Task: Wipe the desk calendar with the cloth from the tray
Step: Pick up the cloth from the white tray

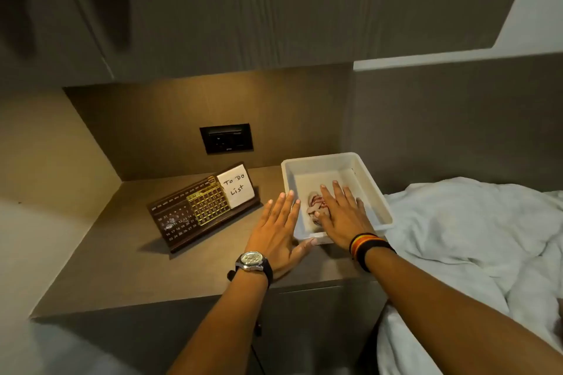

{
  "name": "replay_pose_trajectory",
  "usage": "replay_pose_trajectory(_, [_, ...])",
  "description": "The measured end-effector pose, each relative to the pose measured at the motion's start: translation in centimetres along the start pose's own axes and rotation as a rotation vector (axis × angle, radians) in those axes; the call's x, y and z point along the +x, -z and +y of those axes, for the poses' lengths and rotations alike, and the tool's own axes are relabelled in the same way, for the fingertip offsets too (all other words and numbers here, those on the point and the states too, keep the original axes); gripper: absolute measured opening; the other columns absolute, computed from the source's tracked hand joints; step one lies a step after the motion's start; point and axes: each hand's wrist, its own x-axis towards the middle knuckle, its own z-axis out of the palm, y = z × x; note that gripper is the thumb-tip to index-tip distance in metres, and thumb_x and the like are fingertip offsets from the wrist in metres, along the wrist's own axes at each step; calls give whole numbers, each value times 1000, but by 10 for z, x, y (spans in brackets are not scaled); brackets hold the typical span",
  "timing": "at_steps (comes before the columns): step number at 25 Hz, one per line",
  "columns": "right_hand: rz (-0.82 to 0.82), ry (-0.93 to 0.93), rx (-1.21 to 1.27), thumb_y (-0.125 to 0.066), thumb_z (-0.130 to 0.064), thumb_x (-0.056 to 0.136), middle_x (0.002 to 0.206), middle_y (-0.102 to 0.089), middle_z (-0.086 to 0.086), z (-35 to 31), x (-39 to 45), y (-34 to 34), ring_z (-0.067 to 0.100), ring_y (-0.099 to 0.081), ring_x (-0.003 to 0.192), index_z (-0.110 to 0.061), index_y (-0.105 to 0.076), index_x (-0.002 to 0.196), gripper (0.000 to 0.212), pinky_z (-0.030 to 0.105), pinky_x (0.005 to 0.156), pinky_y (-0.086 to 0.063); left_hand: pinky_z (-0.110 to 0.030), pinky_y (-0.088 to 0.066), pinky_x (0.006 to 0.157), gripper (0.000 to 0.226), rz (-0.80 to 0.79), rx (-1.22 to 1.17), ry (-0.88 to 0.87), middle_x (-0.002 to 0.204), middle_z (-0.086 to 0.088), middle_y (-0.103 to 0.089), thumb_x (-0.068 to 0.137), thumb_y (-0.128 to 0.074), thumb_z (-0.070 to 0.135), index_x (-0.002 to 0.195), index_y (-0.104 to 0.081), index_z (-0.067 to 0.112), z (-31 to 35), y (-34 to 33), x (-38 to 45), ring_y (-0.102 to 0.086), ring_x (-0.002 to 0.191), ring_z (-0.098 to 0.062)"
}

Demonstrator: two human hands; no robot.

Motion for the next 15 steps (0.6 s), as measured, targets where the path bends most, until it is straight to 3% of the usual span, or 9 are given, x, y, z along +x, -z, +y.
replay_pose_trajectory(7, [-262, -85, 29, -53, -44, 99, 171, -2, 6, -10, 48, -13, 35, -8, 157, -31, -12, 161, 75, 58, 120, -22, -39, 12, 124, 96, -100, -23, -19, 163, 1, 23, 91, -15, 82, 160, 9, 20, -6, -12, 12, 20, 152, -16])
replay_pose_trajectory(9, [-241, -60, 2, -55, -36, 99, 165, -23, 11, -11, 52, -16, 39, -27, 150, -27, -29, 154, 62, 54, 117, -32, -38, 11, 124, 94, -117, -49, -36, 163, 2, 24, 93, -21, 79, 160, 8, 20, -7, -16, 14, 20, 152, -15])
replay_pose_trajectory(11, [-179, -24, -13, -56, -28, 98, 147, -48, 11, -11, 54, -17, 36, -47, 133, -24, -45, 140, 44, 48, 110, -42, -36, 10, 123, 95, -120, -95, -28, 162, 4, 25, 93, -25, 79, 160, 8, 21, -7, -19, 14, 22, 150, -13])
replay_pose_trajectory(15, [-123, 5, -3, -62, -20, 96, 124, -65, 9, -14, 54, -14, 32, -62, 112, -22, -55, 125, 30, 43, 101, -51, -37, 9, 123, 96, -137, -114, -18, 162, 4, 25, 92, -26, 79, 160, 9, 21, -9, -18, 15, 21, 150, -13])
